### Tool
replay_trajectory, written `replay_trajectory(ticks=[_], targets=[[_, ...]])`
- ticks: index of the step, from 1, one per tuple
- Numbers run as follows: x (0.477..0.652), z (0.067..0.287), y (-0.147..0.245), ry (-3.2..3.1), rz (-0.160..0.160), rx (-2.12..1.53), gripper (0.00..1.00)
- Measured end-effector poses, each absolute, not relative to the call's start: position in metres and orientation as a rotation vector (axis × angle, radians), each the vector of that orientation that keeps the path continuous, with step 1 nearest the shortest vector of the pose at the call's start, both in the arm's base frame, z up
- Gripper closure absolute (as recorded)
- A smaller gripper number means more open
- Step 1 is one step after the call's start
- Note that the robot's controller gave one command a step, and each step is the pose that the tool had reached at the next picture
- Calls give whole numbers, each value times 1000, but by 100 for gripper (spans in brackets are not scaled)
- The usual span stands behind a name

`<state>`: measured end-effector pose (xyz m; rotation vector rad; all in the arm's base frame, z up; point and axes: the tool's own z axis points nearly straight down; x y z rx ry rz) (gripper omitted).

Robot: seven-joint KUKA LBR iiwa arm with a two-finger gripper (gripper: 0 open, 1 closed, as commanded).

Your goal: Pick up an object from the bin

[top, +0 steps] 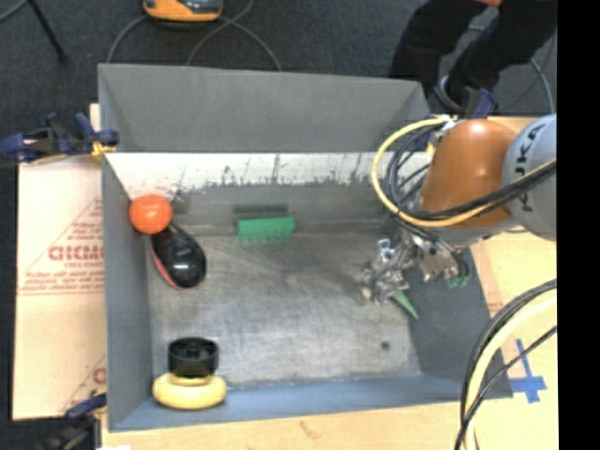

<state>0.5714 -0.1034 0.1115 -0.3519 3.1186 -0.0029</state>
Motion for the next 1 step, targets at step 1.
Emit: replay_trajectory(ticks=[1], targets=[[571,158,-103,3123,1,-375,100]])
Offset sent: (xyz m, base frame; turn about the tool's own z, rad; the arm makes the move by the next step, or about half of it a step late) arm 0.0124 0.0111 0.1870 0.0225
